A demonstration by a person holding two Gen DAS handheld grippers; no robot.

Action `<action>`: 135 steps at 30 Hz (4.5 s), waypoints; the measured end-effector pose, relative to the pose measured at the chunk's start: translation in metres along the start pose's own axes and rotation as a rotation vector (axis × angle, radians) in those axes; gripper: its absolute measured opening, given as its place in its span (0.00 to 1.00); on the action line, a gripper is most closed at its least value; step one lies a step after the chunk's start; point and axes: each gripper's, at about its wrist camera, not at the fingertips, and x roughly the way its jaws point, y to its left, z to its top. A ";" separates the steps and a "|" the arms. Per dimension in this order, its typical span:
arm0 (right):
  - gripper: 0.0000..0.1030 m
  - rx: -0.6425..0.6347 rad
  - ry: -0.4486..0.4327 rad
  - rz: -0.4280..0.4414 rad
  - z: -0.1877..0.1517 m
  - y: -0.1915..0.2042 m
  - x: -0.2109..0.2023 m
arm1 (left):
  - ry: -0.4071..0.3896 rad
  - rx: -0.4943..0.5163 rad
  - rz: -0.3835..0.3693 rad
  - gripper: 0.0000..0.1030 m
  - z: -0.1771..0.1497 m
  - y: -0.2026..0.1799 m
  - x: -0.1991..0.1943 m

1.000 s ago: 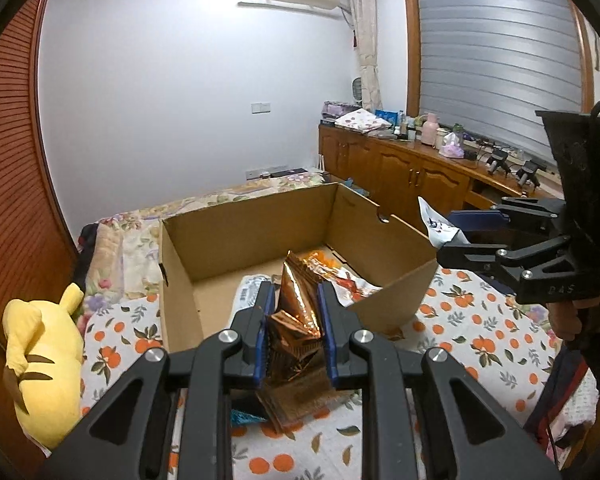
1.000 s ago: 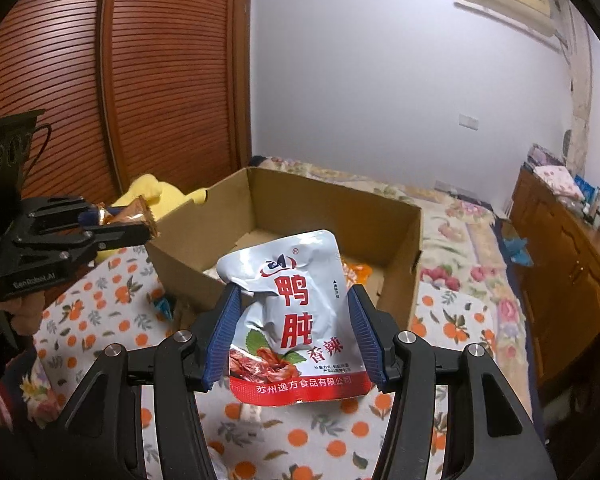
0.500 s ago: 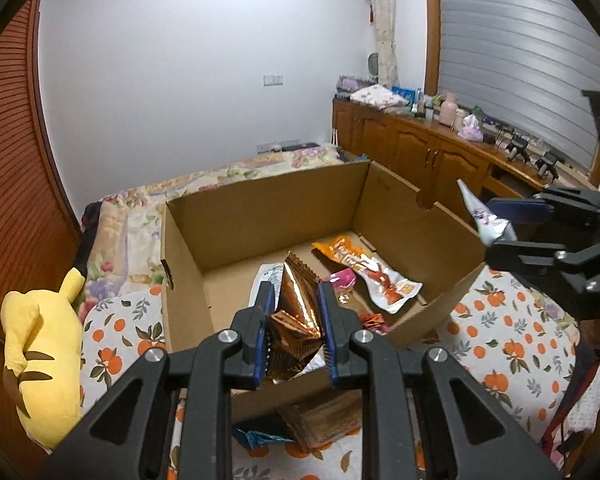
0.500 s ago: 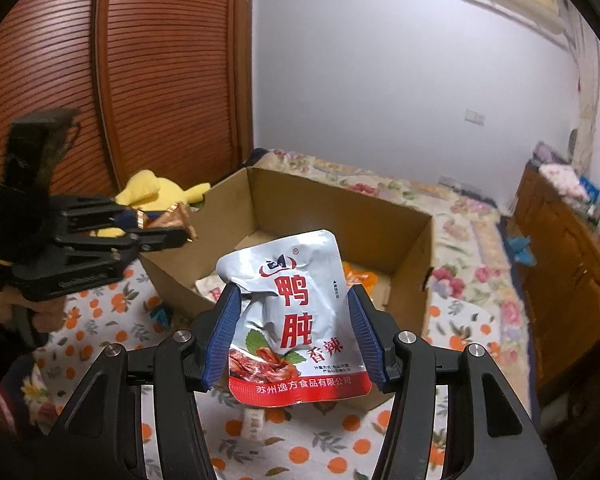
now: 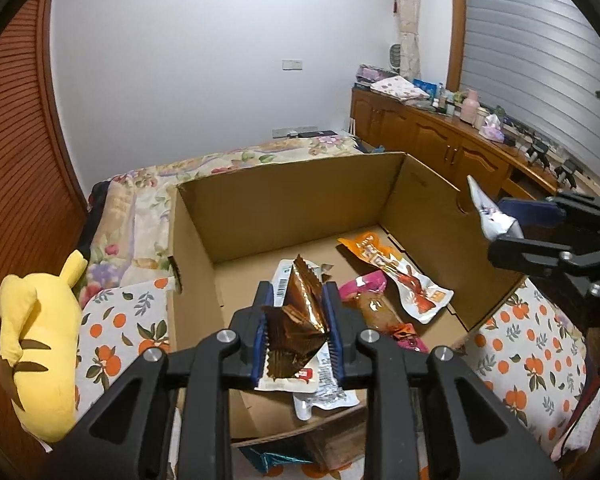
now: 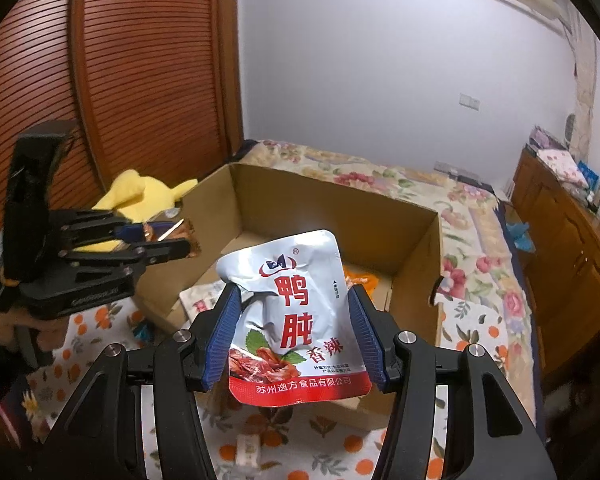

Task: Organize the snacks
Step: 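Lift both packets and carry them over the box, then open both grippers to drop the packets into the box, then lower the right gripper to the silver vacuum pack while the left moves to the clear grain pack, then close the right gripper on the silver pack while the left closes on the grain pack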

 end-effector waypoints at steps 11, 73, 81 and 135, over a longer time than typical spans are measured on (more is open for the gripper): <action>0.55 0.038 0.080 -0.022 -0.004 0.001 0.047 | -0.036 -0.026 -0.005 0.31 -0.002 0.014 -0.009; 0.70 0.080 0.166 0.065 -0.197 0.038 -0.028 | -0.044 -0.018 -0.063 0.70 -0.128 -0.035 -0.052; 0.70 0.071 0.180 0.050 -0.209 0.041 -0.023 | -0.028 -0.032 -0.053 0.70 -0.135 -0.030 -0.047; 0.56 0.055 0.119 0.055 -0.221 0.043 -0.033 | 0.011 -0.020 0.086 0.72 -0.114 -0.071 0.006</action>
